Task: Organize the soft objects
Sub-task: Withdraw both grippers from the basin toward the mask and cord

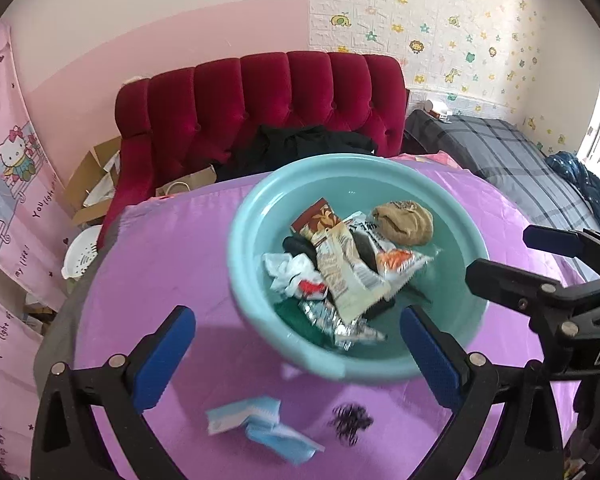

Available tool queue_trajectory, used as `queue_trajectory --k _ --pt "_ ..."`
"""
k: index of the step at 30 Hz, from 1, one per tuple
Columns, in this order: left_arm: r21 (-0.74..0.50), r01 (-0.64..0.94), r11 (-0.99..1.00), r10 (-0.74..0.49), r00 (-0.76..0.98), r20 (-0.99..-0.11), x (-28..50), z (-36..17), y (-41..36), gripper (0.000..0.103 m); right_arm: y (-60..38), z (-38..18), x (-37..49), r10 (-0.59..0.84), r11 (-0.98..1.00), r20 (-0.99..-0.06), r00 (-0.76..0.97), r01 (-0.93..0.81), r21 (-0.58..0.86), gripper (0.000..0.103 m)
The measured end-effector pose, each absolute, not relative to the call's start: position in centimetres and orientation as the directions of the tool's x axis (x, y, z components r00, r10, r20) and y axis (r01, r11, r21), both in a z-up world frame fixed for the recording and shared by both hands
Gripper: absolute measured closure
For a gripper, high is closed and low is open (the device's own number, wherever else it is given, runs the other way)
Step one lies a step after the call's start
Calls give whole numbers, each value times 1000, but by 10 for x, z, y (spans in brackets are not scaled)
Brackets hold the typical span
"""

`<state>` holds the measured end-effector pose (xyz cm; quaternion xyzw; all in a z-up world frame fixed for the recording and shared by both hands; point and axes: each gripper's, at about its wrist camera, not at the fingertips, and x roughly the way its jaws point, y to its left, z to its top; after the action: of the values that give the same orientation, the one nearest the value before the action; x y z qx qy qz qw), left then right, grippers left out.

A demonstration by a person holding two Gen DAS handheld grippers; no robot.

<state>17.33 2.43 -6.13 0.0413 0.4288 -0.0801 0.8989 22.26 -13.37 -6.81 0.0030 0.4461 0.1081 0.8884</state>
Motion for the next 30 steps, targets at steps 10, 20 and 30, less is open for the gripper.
queue_trajectory --k 10,20,30 --pt "-6 155 988 -102 616 -781 115 -61 53 0 -125 -61 168 178 981 -793 583 -166 98 0" --pt "-35 133 990 -109 609 -785 71 -83 77 0 -113 -80 124 179 980 -798 575 -174 95 0" --pt "-37 130 991 -105 577 -810 52 -109 81 0 -102 -105 105 185 978 -816 547 -183 99 0"
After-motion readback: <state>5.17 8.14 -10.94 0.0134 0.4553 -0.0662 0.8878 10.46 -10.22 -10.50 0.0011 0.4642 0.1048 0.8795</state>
